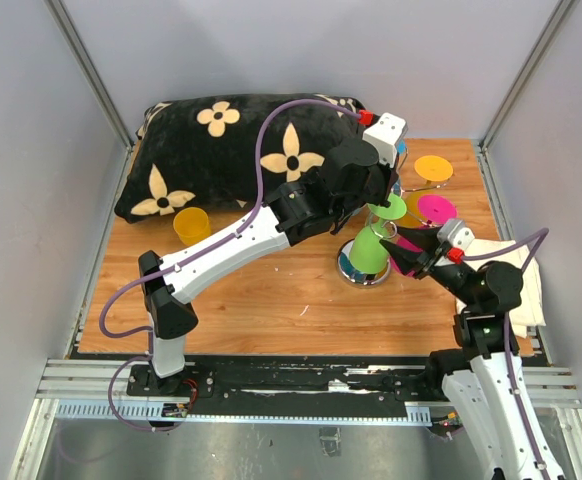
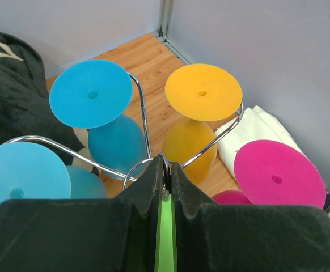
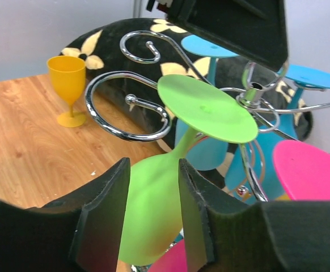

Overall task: Place the wine glass upside down on the wine glass rack
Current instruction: Turn the wine glass upside down at the wine rack.

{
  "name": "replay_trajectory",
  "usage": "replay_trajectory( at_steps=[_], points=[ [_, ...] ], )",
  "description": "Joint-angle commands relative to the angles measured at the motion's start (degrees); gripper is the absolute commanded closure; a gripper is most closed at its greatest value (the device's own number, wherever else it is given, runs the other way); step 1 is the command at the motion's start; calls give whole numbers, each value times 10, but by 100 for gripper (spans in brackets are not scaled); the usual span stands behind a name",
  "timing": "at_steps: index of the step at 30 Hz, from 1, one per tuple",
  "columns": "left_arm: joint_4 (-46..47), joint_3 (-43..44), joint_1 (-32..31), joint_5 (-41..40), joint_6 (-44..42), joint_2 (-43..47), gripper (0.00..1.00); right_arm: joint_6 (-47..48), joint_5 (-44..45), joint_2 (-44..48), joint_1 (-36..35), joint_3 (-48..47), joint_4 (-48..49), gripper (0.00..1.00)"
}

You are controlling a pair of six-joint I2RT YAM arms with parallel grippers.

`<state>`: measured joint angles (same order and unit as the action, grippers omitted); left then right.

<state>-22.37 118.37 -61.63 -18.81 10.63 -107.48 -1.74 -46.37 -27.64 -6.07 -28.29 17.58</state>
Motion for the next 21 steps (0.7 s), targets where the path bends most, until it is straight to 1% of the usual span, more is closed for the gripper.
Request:
replay_trajectory(
  at_steps=[1,5,13,21],
  points=[
    [-40,-12,-2,16,3,-24,99,10,62,18,4,9,-18,57],
    [-41,-11,-3,17,4,-24,99,-15,71,4,4,12,19,56],
    [-48,2,-2,22,7,-34,100,-59,67,-44,5,28,124,56],
    [-51,11,-3,27,8,-42,100,-87,79,-80,4,32,180,58]
  ],
)
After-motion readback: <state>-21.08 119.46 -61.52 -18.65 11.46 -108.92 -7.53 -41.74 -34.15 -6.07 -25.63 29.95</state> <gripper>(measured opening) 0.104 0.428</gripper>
